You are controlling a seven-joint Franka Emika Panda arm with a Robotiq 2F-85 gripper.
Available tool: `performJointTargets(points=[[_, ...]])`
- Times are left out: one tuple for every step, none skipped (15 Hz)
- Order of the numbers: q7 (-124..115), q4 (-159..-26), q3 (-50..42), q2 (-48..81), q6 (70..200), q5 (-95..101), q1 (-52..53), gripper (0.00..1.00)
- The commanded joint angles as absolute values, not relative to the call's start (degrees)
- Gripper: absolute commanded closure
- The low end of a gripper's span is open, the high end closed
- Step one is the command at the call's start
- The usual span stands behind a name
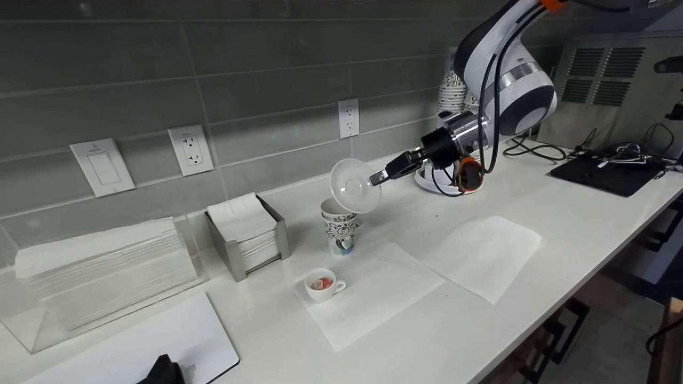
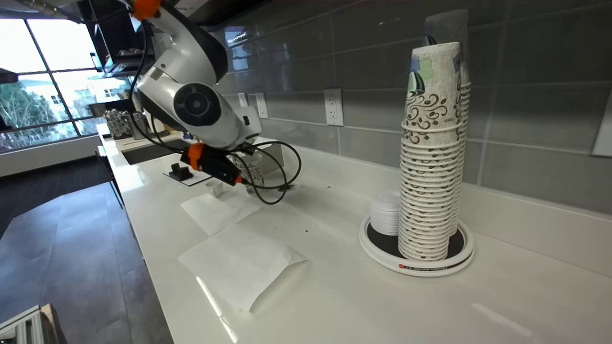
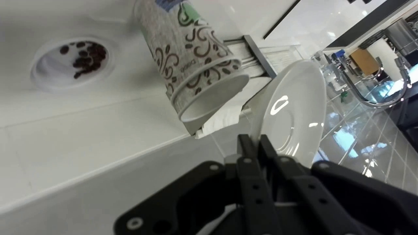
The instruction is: Pour the contents on the white plate into the stacked coffee cups on the left.
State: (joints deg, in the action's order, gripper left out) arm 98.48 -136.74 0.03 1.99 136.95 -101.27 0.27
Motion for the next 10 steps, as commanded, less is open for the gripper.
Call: performJointTargets(points=[[87.20, -139.64, 0.23, -1.01, 137.39, -94.87, 0.59, 0.98], [84.43, -140.08, 0.13, -1.11, 137.02, -92.73, 0.46, 0.98], [81.78, -140.22, -0.01, -1.09, 136.95, -90.81, 0.31, 0.98], [79.44, -140.33, -0.10, -1.03, 137.19, -89.09, 0.22, 0.98], [77.27, -140.40, -0.15, -0.90, 137.53, -87.70, 0.16, 0.98], [74.57, -140.38, -0.24, -0.58, 137.25, -85.51, 0.07, 0.98], [72.06, -140.19, -0.29, -0.03, 137.52, -83.58, 0.04, 0.98], [69.90, -139.99, -0.36, 0.35, 137.77, -82.04, 0.02, 0.98], [67.28, -139.56, -0.37, 1.11, 138.14, -80.07, 0.03, 0.98], [65.07, -139.30, -0.40, 1.54, 138.56, -78.47, 0.04, 0.98]])
